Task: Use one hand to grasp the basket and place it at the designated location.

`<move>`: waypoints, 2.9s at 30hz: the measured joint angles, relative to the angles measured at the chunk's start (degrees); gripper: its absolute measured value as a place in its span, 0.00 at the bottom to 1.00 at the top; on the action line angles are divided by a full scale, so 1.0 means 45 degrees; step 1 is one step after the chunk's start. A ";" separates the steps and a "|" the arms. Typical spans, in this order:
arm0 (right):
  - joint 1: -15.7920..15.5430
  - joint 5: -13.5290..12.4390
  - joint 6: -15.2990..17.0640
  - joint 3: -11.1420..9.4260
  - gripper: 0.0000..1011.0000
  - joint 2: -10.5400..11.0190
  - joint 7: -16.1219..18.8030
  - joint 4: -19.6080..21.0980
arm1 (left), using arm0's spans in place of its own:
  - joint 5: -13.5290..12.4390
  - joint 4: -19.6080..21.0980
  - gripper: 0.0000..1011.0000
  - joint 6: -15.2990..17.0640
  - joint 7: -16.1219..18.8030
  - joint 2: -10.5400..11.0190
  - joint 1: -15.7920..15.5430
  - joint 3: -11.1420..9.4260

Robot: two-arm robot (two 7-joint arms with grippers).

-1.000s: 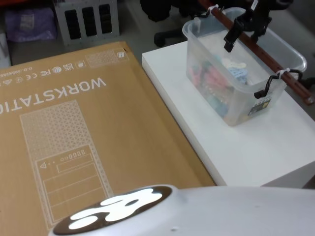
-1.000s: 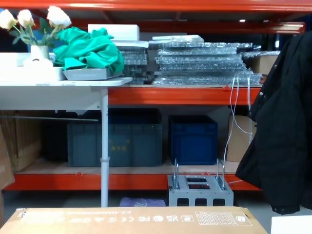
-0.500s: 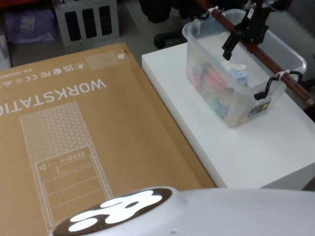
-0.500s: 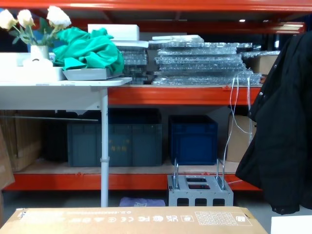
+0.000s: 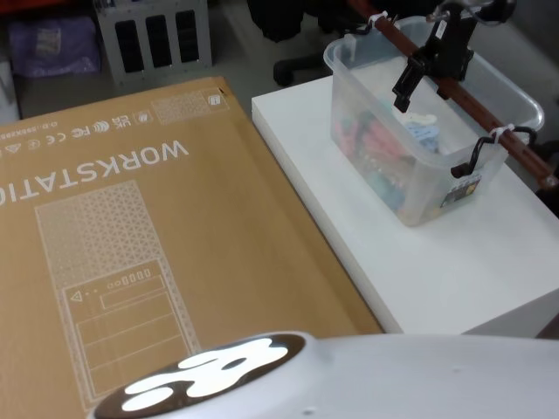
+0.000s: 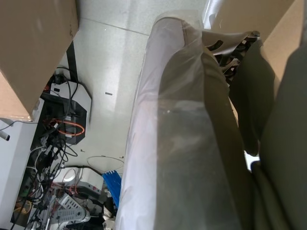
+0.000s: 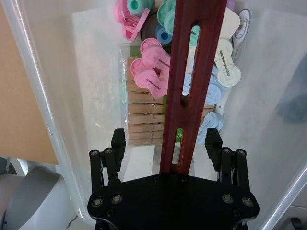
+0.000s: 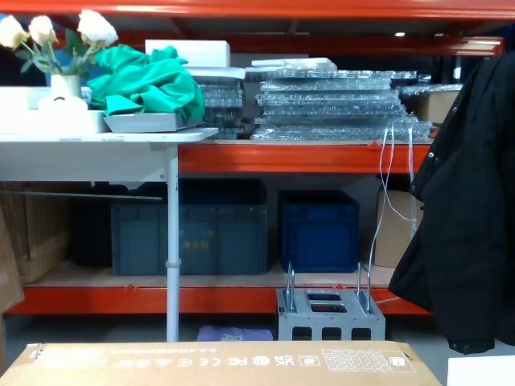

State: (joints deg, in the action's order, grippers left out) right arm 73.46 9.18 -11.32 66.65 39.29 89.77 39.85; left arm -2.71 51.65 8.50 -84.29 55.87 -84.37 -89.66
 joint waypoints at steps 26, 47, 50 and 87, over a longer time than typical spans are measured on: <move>-0.0058 0.0065 -0.0141 0.0048 0.59 -0.0052 -0.0006 0.0117 | -0.0001 0.0000 0.00 0.0000 0.0000 0.0000 -0.0001 0.0000; -0.0075 0.0048 -0.0040 0.0105 0.07 0.0127 -0.0077 0.0428 | 0.0000 0.0000 0.00 0.0000 -0.0001 0.0000 0.0000 0.0000; -0.0076 0.0048 -0.0032 0.0112 0.03 0.0145 -0.0083 0.0458 | 0.0000 0.0000 0.00 -0.0001 0.0000 0.0000 0.0000 0.0000; 0.0460 -0.0101 0.0247 -0.0081 0.00 0.0984 -0.0062 0.2057 | -0.0001 -0.0003 0.00 0.0000 0.0000 0.0000 0.0000 0.0000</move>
State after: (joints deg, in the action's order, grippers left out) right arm 75.53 8.72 -10.21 66.29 43.72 89.49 49.10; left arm -2.71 51.64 8.49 -84.29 55.87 -84.37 -89.66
